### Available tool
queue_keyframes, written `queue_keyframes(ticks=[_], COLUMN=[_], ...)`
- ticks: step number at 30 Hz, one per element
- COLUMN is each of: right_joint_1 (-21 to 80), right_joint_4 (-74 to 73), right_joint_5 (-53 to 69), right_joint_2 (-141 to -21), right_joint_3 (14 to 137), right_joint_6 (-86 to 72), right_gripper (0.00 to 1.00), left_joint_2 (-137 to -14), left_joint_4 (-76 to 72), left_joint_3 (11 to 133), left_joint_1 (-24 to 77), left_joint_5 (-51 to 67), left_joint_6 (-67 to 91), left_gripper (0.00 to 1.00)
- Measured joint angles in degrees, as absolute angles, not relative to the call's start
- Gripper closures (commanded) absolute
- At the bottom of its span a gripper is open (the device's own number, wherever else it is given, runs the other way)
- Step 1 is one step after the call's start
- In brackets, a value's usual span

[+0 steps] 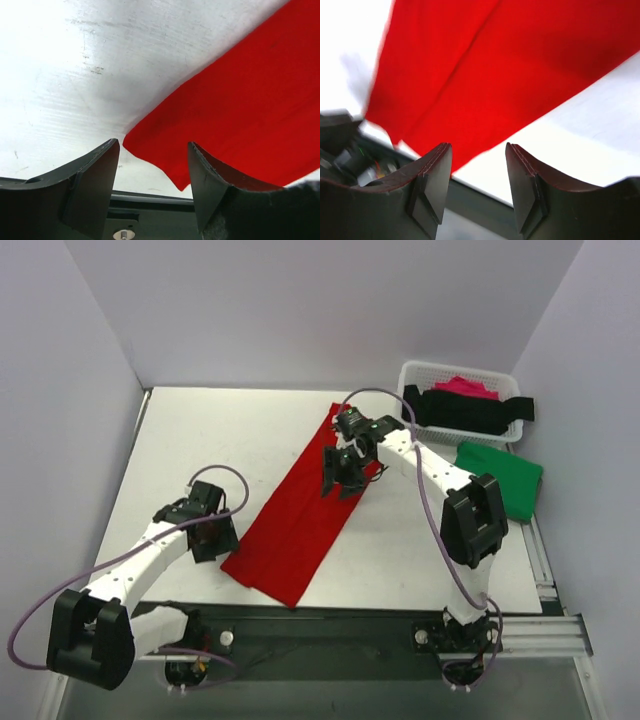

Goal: Fold and stack the t-shirts
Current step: Rotate the tshirt 80 degrees

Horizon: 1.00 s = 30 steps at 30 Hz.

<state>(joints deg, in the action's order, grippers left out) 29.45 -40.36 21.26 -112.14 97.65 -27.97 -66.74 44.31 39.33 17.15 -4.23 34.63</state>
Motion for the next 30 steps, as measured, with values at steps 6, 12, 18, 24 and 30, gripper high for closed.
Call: queue_keyframes(ticks=[6, 12, 18, 24, 30], right_joint_1=[44.27, 53.56, 61.65, 70.67, 75.88], right_joint_4=[-34.81, -30.33, -23.24, -17.34, -17.43], right_joint_5=[22.46, 20.82, 15.27, 8.51, 3.92], right_joint_2=[-103.48, -97.51, -96.03, -100.25, -105.73], right_joint_3=[76.05, 63.42, 61.52, 63.81, 66.17], right_joint_6=[-33.12, -39.97, -49.08, -58.76, -65.91], right_gripper=[0.53, 0.53, 0.54, 0.59, 0.61], left_joint_2=[-61.56, -62.48, -62.67, -61.93, -60.93], left_joint_4=[44.86, 44.47, 43.07, 42.72, 42.98], left_joint_3=[38.74, 38.7, 38.33, 38.28, 38.28], left_joint_1=[16.12, 15.59, 14.28, 19.57, 26.55], left_joint_5=[-4.27, -3.46, -2.22, -2.83, -6.74], left_joint_6=[36.45, 36.51, 35.51, 35.27, 35.05], left_gripper=[0.33, 0.33, 0.33, 0.3, 0.26])
